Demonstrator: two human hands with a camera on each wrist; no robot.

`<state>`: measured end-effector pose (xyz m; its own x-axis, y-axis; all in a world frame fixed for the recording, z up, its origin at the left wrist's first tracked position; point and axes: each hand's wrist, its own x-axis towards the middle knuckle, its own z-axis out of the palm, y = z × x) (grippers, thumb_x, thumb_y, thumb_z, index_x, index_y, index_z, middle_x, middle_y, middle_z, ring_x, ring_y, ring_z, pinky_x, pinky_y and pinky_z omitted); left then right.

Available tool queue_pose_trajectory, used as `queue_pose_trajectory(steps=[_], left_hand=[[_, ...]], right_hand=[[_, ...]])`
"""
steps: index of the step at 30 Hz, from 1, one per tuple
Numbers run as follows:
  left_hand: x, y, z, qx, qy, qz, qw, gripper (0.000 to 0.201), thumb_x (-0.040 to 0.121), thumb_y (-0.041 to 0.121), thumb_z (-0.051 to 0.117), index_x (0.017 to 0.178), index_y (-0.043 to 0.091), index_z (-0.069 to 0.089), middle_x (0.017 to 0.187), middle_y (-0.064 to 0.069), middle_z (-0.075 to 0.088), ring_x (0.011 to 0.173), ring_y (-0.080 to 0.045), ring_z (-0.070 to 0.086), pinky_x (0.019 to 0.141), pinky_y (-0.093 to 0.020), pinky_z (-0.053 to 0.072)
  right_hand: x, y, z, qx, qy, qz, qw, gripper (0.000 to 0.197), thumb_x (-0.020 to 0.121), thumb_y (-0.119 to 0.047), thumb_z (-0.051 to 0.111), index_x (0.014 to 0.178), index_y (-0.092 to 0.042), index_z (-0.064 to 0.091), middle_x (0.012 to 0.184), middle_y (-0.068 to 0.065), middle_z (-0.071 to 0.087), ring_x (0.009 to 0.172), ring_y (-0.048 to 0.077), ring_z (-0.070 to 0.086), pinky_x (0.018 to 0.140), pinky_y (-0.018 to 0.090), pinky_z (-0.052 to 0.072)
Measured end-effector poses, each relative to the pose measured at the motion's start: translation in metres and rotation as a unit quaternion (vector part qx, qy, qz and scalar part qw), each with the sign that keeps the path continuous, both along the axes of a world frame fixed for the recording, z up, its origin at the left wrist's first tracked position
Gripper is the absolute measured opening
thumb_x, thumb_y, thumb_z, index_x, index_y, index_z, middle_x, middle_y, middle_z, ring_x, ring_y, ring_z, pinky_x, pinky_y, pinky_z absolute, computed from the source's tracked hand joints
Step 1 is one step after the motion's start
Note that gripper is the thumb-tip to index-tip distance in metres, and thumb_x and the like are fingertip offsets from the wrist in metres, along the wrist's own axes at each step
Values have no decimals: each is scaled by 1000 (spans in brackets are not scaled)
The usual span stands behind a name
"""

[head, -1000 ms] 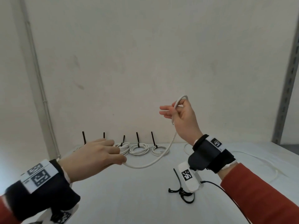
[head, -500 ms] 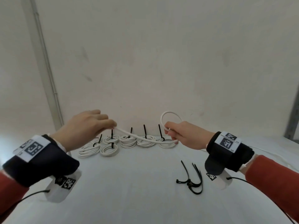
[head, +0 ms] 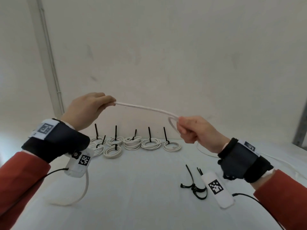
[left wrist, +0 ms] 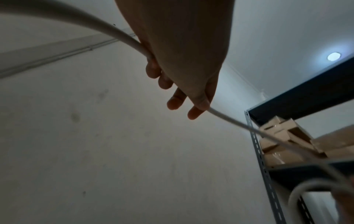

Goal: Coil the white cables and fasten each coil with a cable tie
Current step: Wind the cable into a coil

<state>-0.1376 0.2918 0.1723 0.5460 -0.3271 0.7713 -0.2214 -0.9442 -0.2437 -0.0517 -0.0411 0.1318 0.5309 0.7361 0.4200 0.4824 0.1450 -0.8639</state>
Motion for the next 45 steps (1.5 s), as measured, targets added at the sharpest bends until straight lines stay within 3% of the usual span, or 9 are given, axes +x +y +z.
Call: queue_pose_trajectory(steps=[7,10,14,21,30,33,37,41,45], left_hand=[[8,-41,-25,-18,21,31,999,34,93,35,32,123,37,46,75,2,60,52,-25,56,45,-23,32],[9,-51,-38,-16,14,55,998,47,91,21,48,134,38,40,77,5,60,50,-22,56,42,-21,30],[12,-58,-57,16,53,104,993,100,57,-8,77,139,33,38,76,7,53,42,-18,49,35,-22,28],[11,-82,-75,102,75,86,988,106,37,-8,78,132,26,48,71,9,54,40,-14,49,32,-20,25],[-7,-115,-54,170,57,-19,984,79,39,-1,85,112,18,60,73,9,61,53,-14,58,33,-17,33],[-12,-117,-45,193,57,-52,978,48,67,7,58,114,19,55,72,9,59,55,-15,58,33,-18,36],[-22,-119,-26,210,46,-52,975,39,74,15,36,108,21,52,70,11,58,56,-11,57,34,-18,31],[-27,-110,-12,202,46,-50,977,40,102,32,19,102,25,58,72,13,59,60,-11,58,37,-18,33],[-27,-108,-4,132,41,-68,988,35,93,40,37,113,26,63,80,14,65,67,-11,60,40,-23,43]], right_hand=[[-22,4,29,275,271,194,902,40,97,-34,32,67,-18,51,49,-7,14,42,12,12,46,22,22],[-20,2,37,380,284,211,855,37,99,-26,32,75,-13,57,53,-6,20,46,12,18,49,22,27],[-13,-6,48,467,274,199,817,38,100,-18,30,82,-9,62,56,-4,35,49,11,34,54,22,37],[-1,-8,56,519,243,99,814,12,90,-19,44,88,-13,54,64,-5,56,57,10,54,64,22,51],[9,13,32,234,-53,-215,947,12,99,-10,47,89,-11,54,78,5,71,61,19,67,64,27,54],[12,15,20,88,-214,-256,938,11,98,-15,50,89,-18,54,79,-4,70,64,16,68,66,33,56],[7,14,15,-138,-393,-253,873,12,99,-24,46,97,-16,56,83,-7,71,64,14,60,68,40,52],[0,15,10,-229,-373,-171,883,19,101,-25,43,101,-14,58,73,-5,57,62,14,48,65,35,42],[-11,12,10,-113,-250,-95,957,43,102,-34,36,82,-9,64,54,-15,47,51,4,43,57,21,35]])
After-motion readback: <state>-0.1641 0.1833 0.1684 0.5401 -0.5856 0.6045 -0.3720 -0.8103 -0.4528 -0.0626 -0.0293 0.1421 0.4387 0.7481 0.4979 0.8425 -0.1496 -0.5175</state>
